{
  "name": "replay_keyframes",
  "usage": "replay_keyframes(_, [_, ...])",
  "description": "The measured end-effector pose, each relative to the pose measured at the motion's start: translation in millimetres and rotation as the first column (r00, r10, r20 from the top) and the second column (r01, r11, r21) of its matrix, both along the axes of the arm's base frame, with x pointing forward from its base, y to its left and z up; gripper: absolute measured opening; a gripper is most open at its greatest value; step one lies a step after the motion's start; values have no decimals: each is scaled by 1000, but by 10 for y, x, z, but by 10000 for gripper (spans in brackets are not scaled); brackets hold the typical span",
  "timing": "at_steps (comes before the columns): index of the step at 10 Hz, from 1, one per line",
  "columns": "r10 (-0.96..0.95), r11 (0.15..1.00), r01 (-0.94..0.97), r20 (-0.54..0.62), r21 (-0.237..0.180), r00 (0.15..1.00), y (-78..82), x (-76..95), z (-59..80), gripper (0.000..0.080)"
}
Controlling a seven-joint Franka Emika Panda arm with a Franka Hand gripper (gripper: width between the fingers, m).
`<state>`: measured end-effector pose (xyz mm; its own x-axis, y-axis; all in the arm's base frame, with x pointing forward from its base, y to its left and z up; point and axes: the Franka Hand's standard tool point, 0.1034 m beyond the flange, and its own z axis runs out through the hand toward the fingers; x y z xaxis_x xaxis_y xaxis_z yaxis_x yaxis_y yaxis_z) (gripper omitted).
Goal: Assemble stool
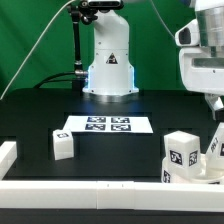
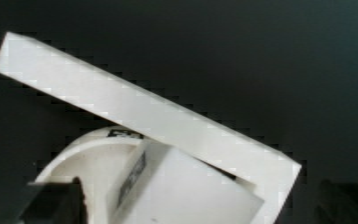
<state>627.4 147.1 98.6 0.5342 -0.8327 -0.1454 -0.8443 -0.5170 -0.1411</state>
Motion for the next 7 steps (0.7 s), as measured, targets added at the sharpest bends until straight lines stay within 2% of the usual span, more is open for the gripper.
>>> replay_keyframes(2, [205,979,-204,38,-18,978,-7,-6,-8,648])
replay_keyframes(4, [455,890,-453,80,-48,887,-33,-5,-25,648])
replay_keyframes(7, [616,788,-611,103,-78,781,-65,-4,-41,648])
